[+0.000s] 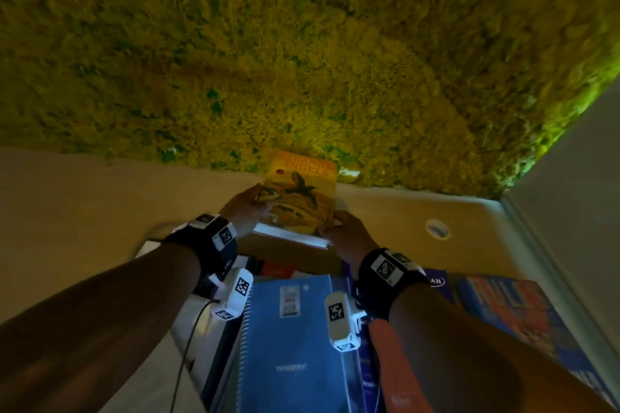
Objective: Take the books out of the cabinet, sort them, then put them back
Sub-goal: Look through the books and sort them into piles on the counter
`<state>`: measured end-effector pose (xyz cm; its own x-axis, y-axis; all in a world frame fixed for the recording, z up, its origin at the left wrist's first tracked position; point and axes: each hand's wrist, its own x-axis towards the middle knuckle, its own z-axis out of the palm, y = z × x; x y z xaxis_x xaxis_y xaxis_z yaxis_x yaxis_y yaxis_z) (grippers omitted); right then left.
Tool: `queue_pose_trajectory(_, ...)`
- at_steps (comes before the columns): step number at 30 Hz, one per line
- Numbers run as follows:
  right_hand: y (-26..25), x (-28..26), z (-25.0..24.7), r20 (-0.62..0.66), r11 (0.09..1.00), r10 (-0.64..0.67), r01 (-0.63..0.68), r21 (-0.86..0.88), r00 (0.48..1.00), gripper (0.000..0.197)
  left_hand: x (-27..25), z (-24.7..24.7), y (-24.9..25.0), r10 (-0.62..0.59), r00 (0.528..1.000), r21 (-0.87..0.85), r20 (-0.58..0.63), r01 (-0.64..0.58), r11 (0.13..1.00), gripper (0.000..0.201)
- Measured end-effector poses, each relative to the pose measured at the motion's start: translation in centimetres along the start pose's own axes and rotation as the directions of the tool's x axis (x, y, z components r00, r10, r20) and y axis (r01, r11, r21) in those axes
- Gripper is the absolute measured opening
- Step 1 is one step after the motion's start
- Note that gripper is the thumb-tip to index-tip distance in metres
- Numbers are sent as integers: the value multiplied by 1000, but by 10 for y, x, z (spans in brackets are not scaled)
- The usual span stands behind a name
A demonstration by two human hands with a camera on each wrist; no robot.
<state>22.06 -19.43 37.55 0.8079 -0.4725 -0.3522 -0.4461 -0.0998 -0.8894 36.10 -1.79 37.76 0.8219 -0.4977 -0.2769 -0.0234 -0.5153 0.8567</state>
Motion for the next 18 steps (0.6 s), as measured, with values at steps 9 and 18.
queue_pose_trajectory(9, 32, 62, -12, 62, 776, 96, -35, -630, 993, 20, 22, 58, -32, -106, 994, 222, 11, 101, 970, 63)
queue_pose_trajectory(18, 32, -33, -69, 91, 842, -81, 117, -527, 993, 44, -51, 63, -15, 166, 983, 294, 79, -182, 938, 49)
